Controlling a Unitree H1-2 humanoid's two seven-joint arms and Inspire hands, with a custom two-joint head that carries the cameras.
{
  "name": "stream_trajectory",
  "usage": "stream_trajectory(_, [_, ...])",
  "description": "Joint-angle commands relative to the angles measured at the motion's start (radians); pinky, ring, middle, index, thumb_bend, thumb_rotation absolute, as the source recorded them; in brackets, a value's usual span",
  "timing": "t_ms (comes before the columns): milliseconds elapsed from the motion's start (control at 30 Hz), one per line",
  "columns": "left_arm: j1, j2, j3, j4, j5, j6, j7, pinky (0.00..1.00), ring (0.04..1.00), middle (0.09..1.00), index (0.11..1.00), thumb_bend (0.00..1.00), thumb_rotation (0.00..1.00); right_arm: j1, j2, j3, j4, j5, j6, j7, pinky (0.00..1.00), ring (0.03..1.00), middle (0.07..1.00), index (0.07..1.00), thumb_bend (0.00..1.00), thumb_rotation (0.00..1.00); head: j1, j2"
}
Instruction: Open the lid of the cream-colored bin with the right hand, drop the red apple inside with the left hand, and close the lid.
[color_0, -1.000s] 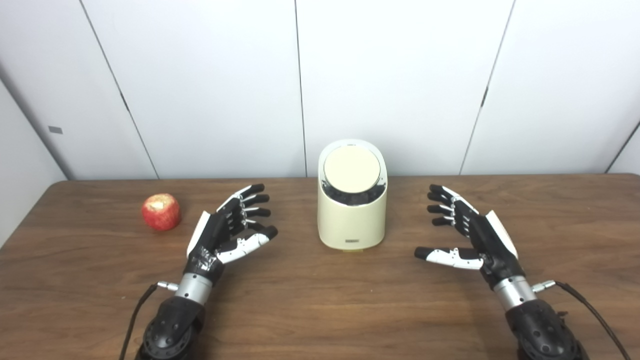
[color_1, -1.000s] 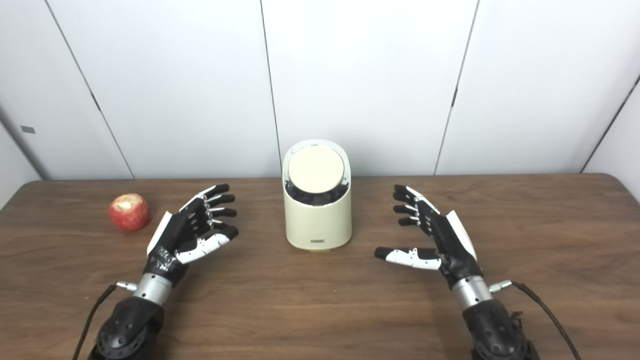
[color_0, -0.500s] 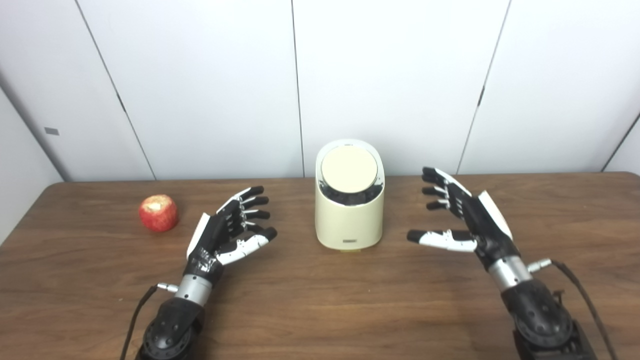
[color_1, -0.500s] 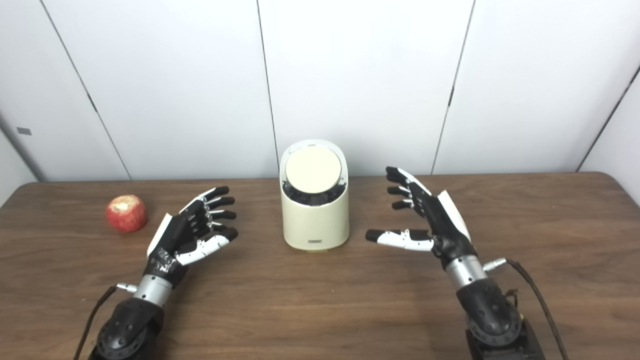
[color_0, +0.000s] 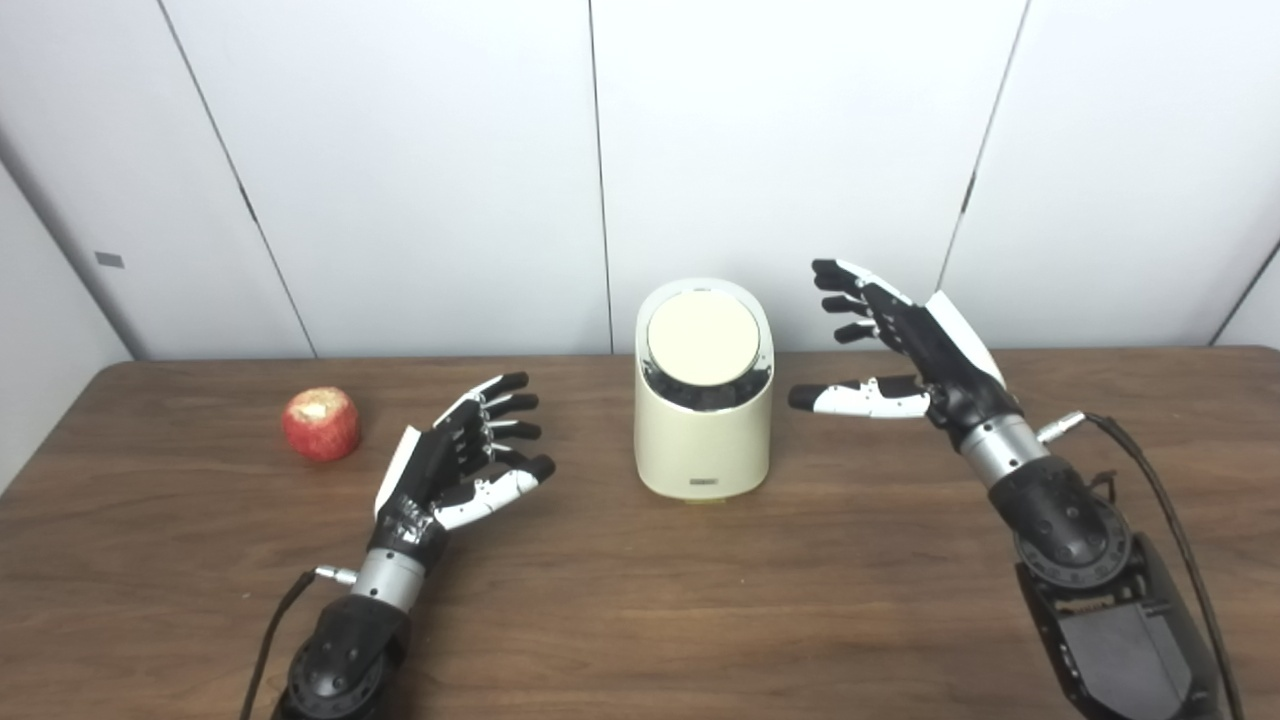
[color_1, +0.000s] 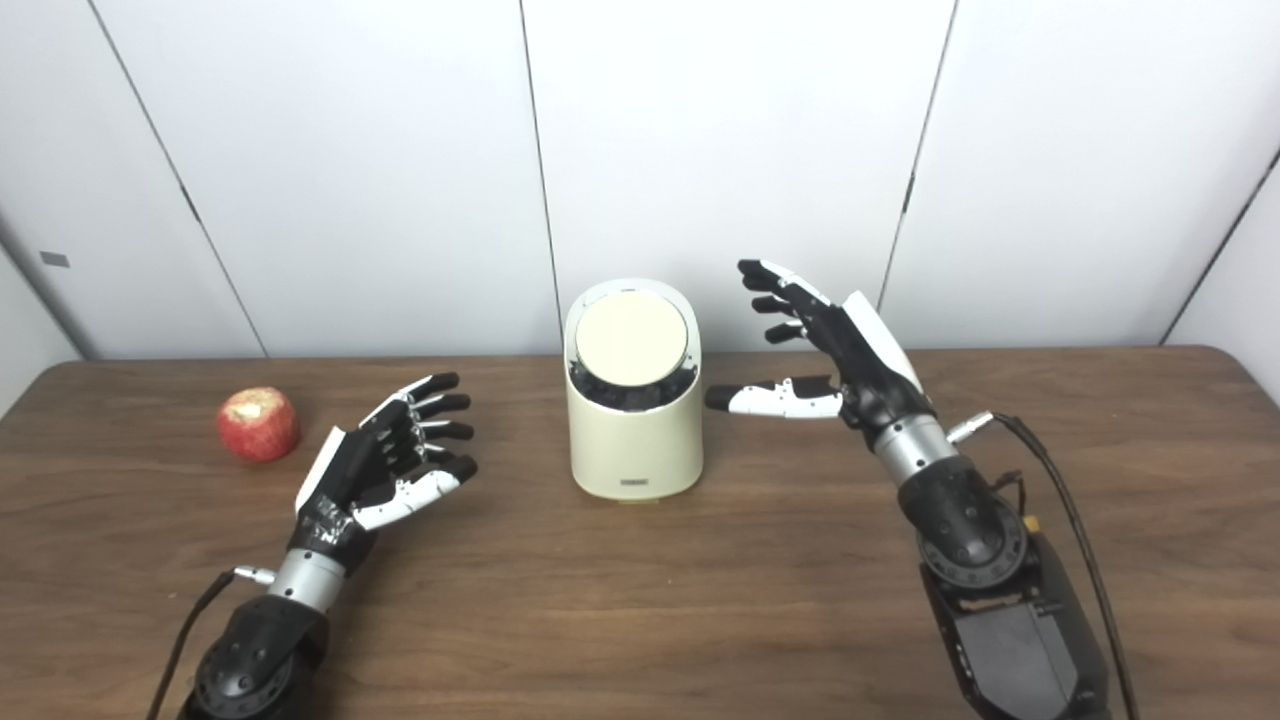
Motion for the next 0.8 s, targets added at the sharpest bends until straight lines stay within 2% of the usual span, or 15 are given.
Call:
stream_trajectory(0, [-0.032,0.013,0.005,-0.024,-0.010,-0.033,0.003,0.55,0.699,0.795,0.862,0.75,0.25,-0.083,-0.012,0.007,-0.024,-0.024,-0.016,-0.008,0.69,0.841,0.874,0.874,0.79,0.37,0.000,0.001])
stream_trajectory(67, [-0.033,0.012,0.005,-0.023,-0.010,-0.034,0.003,0.55,0.698,0.797,0.863,0.75,0.25,-0.105,-0.009,0.018,-0.019,-0.040,-0.002,-0.007,0.67,0.834,0.871,0.875,0.79,0.37,0.000,0.001])
stream_trajectory(233, [-0.033,0.007,0.004,-0.026,-0.008,-0.028,0.007,0.55,0.696,0.795,0.861,0.76,0.24,-0.166,0.009,0.048,-0.009,-0.071,0.095,0.013,0.69,0.836,0.881,0.888,0.80,0.37,0.000,0.001])
stream_trajectory(367, [-0.034,0.006,0.002,-0.025,-0.007,-0.033,0.006,0.55,0.696,0.796,0.862,0.75,0.24,-0.209,0.011,0.079,0.015,-0.104,0.134,0.020,0.70,0.837,0.892,0.897,0.77,0.36,0.000,0.001])
stream_trajectory(533, [-0.033,0.002,0.002,-0.029,-0.009,-0.028,0.008,0.55,0.701,0.796,0.863,0.76,0.25,-0.240,0.017,0.093,0.051,-0.114,0.147,0.023,0.69,0.845,0.913,0.904,0.77,0.34,0.003,0.003])
stream_trajectory(767, [-0.032,0.000,-0.001,-0.027,0.004,-0.035,0.014,0.55,0.700,0.797,0.863,0.78,0.27,-0.249,0.036,0.115,0.114,-0.137,0.116,-0.003,0.69,0.843,0.901,0.898,0.77,0.33,0.006,0.004])
